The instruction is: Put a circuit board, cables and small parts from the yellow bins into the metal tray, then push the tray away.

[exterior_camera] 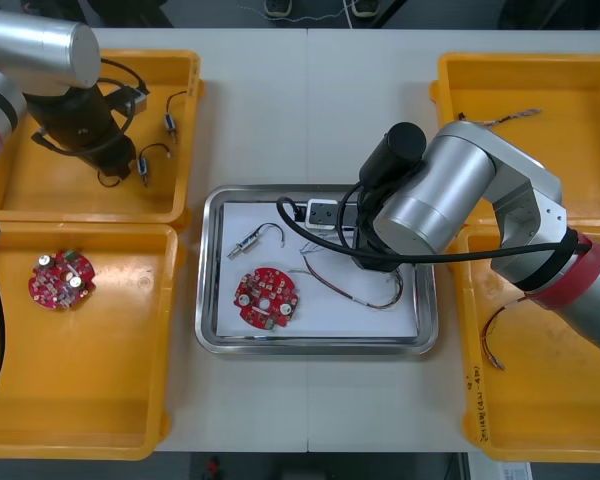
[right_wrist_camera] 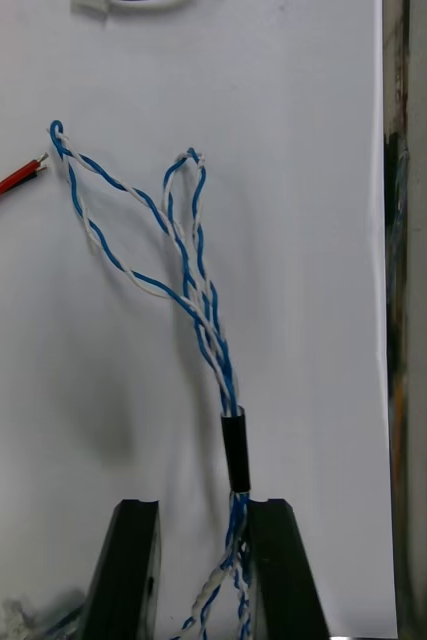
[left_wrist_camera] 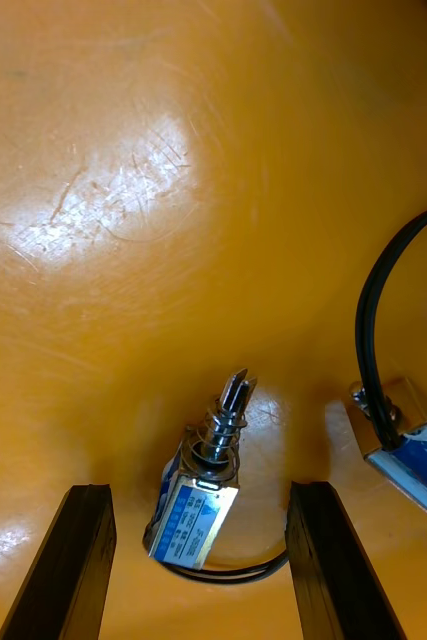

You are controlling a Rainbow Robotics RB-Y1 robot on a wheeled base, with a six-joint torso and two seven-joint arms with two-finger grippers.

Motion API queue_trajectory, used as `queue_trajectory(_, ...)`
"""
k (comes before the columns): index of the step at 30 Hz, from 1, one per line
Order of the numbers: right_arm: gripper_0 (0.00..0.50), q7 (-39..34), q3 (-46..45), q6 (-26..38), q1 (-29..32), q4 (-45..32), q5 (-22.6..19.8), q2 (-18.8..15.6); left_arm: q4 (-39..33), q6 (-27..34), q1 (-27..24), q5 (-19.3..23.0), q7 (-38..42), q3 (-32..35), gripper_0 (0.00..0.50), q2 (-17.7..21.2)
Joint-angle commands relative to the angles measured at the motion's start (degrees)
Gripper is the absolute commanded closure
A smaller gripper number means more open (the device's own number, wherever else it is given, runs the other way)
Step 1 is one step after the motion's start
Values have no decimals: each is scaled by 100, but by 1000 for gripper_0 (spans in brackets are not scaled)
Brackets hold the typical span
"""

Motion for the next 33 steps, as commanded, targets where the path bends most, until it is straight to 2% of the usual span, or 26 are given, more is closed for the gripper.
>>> queue_trajectory(1,0,215,43,-62,43,-65,92,105,65,-133,-335,25,-644,140,0,-94)
queue_trajectory(2,0,215,43,-70,43,-65,101,105,65,-133,-335,25,-644,131,18,-94)
queue_trajectory(3,0,215,43,-79,43,-65,101,105,65,-125,-335,25,-644,131,91,-94)
queue_trajectory(4,0,188,43,-97,43,-65,101,105,65,-125,-335,25,-653,131,422,-94)
queue_trajectory(5,0,180,43,-97,43,-65,110,105,74,-125,-335,25,-653,131,496,-94)
queue_trajectory(18,0,171,-54,0,43,-259,189,105,-49,-2,-335,16,-653,131,500,29)
queue_trajectory(23,0,171,-72,70,43,-294,189,105,-331,306,-344,-45,-582,131,500,144)
queue_trajectory(27,0,162,-177,395,43,-417,224,140,-647,675,-344,-142,-529,263,500,267)
queue_trajectory(32,0,153,-502,1098,43,-742,312,263,-928,1071,-344,-283,-486,474,500,319)
queue_trajectory(33,0,136,-634,1397,43,-891,321,316,-1078,1246,-335,-335,-450,561,500,337)
